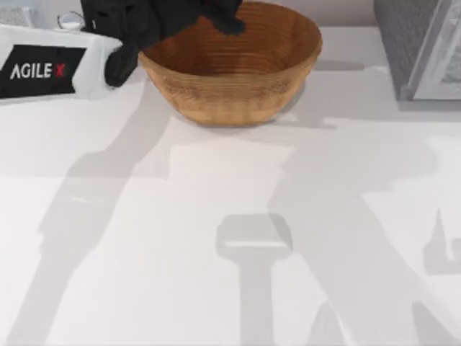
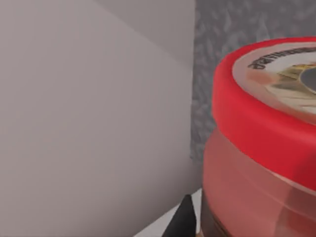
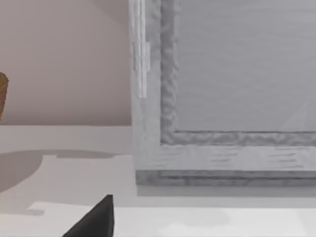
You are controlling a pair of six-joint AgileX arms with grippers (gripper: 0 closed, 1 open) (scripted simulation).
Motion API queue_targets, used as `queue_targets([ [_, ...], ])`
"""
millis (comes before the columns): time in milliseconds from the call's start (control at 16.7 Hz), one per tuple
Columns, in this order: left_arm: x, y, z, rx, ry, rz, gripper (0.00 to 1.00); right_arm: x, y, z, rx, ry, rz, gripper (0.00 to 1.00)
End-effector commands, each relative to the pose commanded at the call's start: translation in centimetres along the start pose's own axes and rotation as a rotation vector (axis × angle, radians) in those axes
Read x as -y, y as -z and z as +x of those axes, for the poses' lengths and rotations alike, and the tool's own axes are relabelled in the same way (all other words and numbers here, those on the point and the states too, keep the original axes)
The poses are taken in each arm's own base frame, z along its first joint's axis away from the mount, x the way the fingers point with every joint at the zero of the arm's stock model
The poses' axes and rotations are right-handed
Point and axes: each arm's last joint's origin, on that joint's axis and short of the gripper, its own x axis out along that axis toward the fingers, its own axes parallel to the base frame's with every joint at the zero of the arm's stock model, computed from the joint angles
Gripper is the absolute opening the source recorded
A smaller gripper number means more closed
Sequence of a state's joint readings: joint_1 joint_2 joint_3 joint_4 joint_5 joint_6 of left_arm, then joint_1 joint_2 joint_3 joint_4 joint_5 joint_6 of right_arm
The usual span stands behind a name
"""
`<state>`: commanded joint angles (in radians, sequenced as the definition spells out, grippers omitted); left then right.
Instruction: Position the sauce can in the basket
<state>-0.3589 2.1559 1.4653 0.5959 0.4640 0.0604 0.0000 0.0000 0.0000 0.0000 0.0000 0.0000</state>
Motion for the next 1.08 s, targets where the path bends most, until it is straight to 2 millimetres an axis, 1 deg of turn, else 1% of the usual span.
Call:
queue_targets([
  [240, 0.01, 0.04, 0.11, 0.000, 0.000, 0.000, 0.00, 0.00, 0.00, 0.00, 0.000, 0.000, 0.000, 1.00],
  [1020, 0.01, 0.04, 0.11, 0.000, 0.000, 0.000, 0.98, 0.00, 0.00, 0.00, 0.000, 0.000, 0.000, 1.00],
  [1080, 0.01, 0.04, 0.11, 0.000, 0.000, 0.000, 1.00, 0.00, 0.00, 0.00, 0.000, 0.000, 0.000, 1.00],
])
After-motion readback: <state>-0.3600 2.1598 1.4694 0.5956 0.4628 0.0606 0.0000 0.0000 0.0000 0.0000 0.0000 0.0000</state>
